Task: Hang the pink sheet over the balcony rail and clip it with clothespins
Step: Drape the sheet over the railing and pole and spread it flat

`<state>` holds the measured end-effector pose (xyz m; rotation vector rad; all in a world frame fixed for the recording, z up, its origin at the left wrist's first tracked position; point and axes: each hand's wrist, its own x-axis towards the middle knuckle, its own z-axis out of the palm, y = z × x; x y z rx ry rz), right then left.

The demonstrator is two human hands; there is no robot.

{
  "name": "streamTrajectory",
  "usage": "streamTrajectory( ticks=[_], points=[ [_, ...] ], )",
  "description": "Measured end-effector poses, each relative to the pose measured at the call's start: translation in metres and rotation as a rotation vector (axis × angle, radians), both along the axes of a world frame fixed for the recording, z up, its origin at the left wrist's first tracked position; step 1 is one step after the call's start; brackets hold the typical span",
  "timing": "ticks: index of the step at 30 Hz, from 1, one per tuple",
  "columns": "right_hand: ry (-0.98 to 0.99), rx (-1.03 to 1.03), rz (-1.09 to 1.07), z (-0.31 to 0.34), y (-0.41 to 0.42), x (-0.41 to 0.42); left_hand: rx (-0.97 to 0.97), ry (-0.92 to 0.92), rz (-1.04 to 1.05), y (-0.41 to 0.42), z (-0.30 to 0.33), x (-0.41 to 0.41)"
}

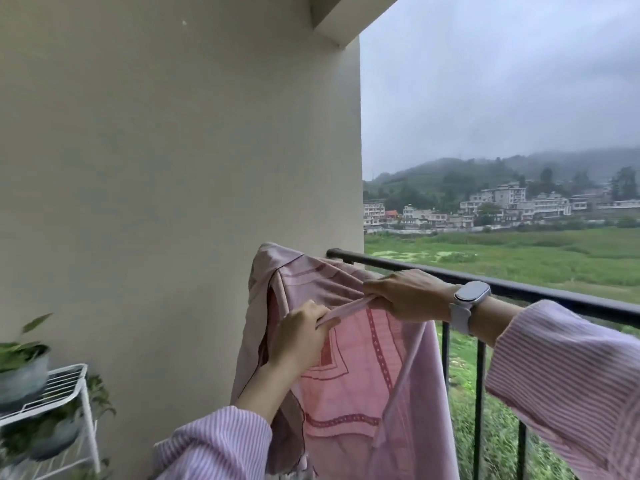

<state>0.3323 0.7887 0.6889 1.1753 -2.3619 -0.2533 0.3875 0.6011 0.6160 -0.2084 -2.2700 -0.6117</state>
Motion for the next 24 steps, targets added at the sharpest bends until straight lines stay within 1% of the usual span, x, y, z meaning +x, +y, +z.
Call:
streamTrajectory(
  ticks=[3,5,7,13,15,18,21,23,24],
  points=[
    [0.017,-0.021,0.001,-0.013,-0.001,0.018,0.041,-0.040,0.007,-0.005,-0.009,0.015],
    [0.037,-0.021,0.021,-0.019,0.002,0.028,0.056,-0.022,0.008,-0.004,-0.012,0.023],
    [0.034,-0.058,0.043,-0.015,0.012,0.038,0.062,0.017,-0.037,0.005,-0.009,0.033],
    [0.137,-0.205,0.046,0.001,0.042,0.061,0.124,0.119,-0.105,0.033,0.014,0.047],
    [0.160,-0.245,0.051,0.009,0.048,0.064,0.129,0.151,-0.116,0.040,0.029,0.051],
    [0.246,-0.342,0.053,0.033,0.064,0.063,0.144,0.239,-0.154,0.057,0.058,0.056],
    [0.267,-0.363,-0.037,0.047,0.079,0.061,0.141,0.270,-0.202,0.077,0.063,0.053],
    [0.201,-0.344,-0.169,0.040,0.086,0.053,0.158,0.193,-0.222,0.080,0.046,0.041],
    [0.145,-0.331,-0.273,0.035,0.091,0.047,0.146,0.152,-0.203,0.077,0.034,0.034]
  ],
)
